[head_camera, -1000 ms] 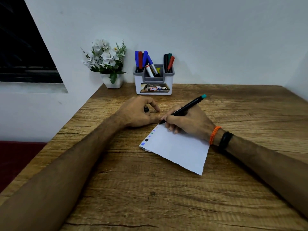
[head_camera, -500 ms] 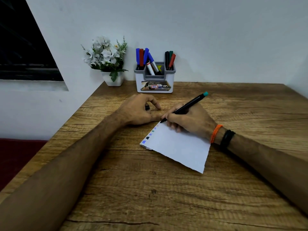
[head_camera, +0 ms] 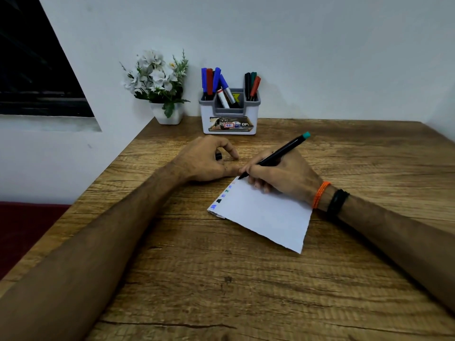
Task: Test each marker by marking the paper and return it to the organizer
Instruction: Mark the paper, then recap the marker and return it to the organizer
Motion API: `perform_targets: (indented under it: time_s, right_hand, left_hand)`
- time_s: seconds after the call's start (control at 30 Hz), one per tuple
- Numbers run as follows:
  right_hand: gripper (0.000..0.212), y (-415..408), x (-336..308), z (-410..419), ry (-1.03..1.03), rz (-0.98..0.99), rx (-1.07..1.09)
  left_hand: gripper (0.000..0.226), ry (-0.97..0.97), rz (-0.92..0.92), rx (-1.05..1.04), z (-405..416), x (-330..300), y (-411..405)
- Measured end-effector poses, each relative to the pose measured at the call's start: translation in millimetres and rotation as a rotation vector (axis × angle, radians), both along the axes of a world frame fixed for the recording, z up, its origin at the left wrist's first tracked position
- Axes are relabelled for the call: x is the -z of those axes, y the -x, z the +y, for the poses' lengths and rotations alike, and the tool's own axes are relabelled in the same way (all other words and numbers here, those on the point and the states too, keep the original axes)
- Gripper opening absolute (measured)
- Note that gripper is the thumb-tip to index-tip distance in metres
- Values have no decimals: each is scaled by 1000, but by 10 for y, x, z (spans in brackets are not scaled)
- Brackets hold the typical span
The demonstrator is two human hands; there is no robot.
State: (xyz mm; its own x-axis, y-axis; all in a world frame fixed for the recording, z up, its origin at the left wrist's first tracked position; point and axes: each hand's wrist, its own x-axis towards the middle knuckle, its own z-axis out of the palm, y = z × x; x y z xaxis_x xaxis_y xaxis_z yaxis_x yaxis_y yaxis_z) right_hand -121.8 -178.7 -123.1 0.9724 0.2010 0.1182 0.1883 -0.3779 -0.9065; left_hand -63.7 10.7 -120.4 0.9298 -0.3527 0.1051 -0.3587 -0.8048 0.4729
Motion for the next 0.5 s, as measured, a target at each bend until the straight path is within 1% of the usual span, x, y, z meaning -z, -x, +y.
perform_targets:
  time_s: [0.17,0.27,0.4,0.5]
  right_hand:
    - [10,1,-12,9,-13,-7,25]
    - [10,7,-12,13,-2,1,2]
    - [13,-22,-2,19,-25,-2,32]
    - [14,-30,13,17,-41,-4,15]
  left_hand:
    - [38,7,6,-3,-1,-10,2]
    - [37,5,7,-7,4,1,-5]
    - [37,2,5,-8,-3,5,-7]
    - [35,-8,-6,0,1,5,-15]
